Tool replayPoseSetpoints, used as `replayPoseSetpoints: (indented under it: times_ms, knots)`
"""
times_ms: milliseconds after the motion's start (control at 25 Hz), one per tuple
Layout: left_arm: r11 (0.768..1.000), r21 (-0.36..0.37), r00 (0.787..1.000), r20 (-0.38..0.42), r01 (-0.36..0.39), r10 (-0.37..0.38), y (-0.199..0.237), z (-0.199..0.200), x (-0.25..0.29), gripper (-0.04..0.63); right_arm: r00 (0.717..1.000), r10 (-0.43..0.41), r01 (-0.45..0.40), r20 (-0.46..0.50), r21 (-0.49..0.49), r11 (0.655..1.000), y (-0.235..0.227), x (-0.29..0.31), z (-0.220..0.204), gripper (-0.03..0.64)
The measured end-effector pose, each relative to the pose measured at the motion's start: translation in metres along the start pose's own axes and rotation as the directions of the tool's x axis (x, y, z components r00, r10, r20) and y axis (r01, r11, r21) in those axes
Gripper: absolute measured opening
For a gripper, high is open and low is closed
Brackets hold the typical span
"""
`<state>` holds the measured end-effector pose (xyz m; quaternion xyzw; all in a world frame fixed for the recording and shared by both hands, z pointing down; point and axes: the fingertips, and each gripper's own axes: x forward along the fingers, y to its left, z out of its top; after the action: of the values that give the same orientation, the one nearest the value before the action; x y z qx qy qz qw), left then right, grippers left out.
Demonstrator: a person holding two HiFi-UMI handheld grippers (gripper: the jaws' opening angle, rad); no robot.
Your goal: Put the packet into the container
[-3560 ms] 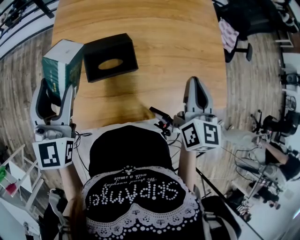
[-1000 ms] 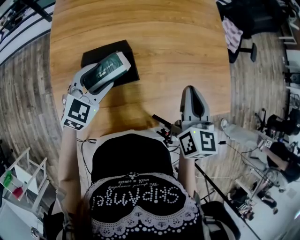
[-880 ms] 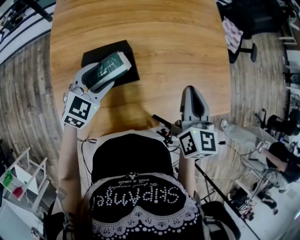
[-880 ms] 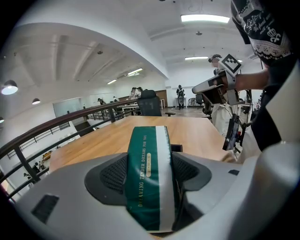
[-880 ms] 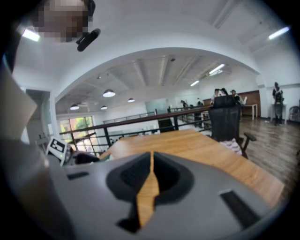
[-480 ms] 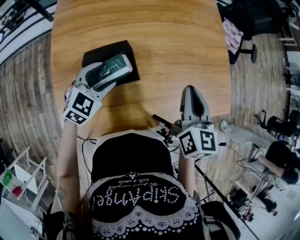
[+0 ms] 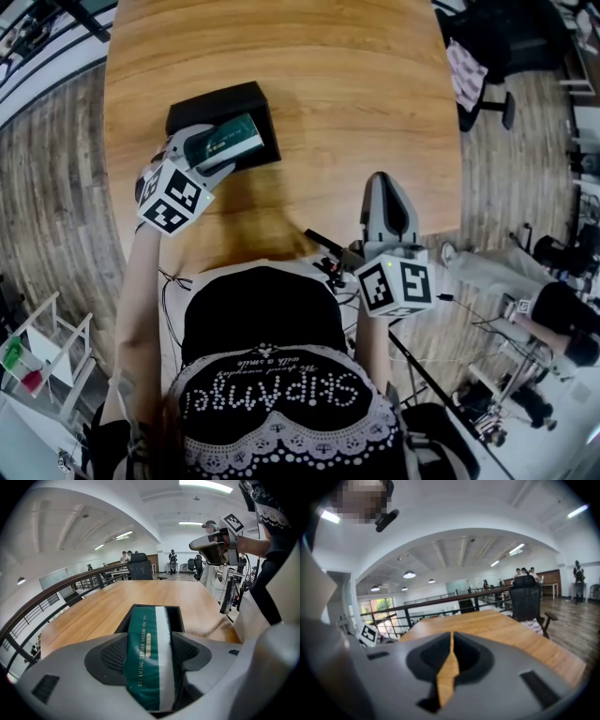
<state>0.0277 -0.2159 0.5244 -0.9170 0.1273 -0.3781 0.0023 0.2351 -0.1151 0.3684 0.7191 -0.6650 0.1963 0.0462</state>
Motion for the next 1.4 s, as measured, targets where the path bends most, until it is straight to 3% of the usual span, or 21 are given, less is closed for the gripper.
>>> replayPoseSetpoints:
  times_ms: [360,880,1120,1400]
  knots:
    - [0.999,-0.041,0.992,-0.125,-0.009,0.004,0.003,-0.01,0.01,0.324,1.0,0.024,-0.024,0.005,0.012,1.0,0.008,0.0,-0.001,0.041]
    - [0.998,-0.063,0.99,-0.142,-0.011,0.002,0.001,-0.013,0.011,0.324,0.998,0.059,-0.059,0.024,-0.004,0.998,0.014,-0.005,0.003,0.041]
    - [0.988,-0.152,0.998,-0.066,-0.03,0.02,0.006,0.002,-0.002,0.333,0.998,0.055,-0.054,0.033,-0.01,0.998,0.01,-0.008,0.008,0.041]
    - [0.976,-0.182,0.988,0.08,-0.118,0.135,0.018,0.037,-0.041,0.333,0.997,0.069,-0.068,0.041,-0.015,0.998,0.015,-0.009,0.009,0.041]
